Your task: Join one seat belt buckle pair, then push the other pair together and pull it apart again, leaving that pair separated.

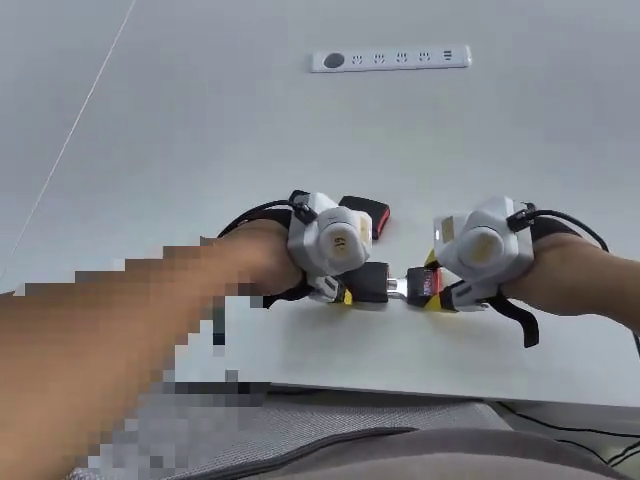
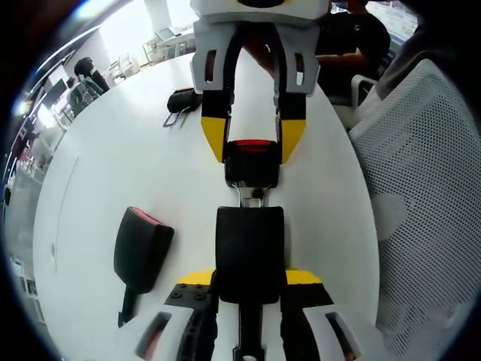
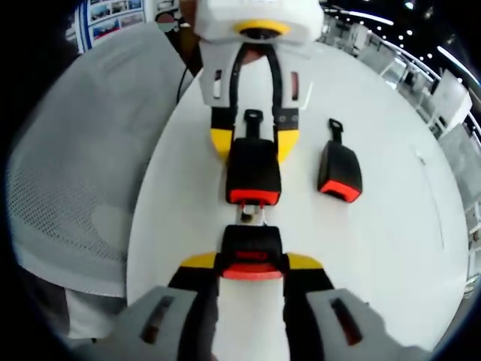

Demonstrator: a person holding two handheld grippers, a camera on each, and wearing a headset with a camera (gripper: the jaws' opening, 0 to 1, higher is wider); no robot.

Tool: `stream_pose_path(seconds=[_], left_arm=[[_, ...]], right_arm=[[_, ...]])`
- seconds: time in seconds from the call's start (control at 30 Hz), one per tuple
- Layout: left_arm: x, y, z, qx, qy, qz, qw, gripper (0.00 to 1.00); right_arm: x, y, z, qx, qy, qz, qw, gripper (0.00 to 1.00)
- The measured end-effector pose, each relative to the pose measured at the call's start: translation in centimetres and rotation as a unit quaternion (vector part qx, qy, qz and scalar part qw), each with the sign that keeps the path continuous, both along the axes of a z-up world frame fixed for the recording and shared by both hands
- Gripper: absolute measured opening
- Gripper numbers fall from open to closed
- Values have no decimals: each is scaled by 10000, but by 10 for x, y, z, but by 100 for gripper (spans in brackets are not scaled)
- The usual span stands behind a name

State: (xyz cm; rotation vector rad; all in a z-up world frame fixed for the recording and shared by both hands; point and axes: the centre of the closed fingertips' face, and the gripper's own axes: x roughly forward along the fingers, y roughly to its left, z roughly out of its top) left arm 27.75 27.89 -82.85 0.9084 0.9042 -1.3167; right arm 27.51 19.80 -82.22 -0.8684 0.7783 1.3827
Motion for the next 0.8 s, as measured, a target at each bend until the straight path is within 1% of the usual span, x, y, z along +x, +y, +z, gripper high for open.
stream_pose_path(seconds=[0.13,0.17,0.3,0.47,0.53,0.57,0.8], left_arm=[[0,-1,0,46,7,-13,10000,32],[0,-2,0,59,10,-15,10000,32],[0,-1,-1,95,19,-19,10000,32],[0,0,-1,54,30,-22,10000,32],[0,0,-1,57,53,-25,10000,32],[1,-1,-1,73,56,-47,9999,32],[0,0,-2,105,75,-72,9999,32]], right_arm=[[0,1,0,56,4,-57,10000,29],[0,1,1,56,34,-96,9999,29],[0,3,1,16,23,-64,10000,28],[-1,5,1,7,26,-62,10000,27],[-1,9,2,31,17,-21,10000,27],[-1,9,2,-9,21,-12,10000,27],[0,19,2,71,43,-19,10000,27]])
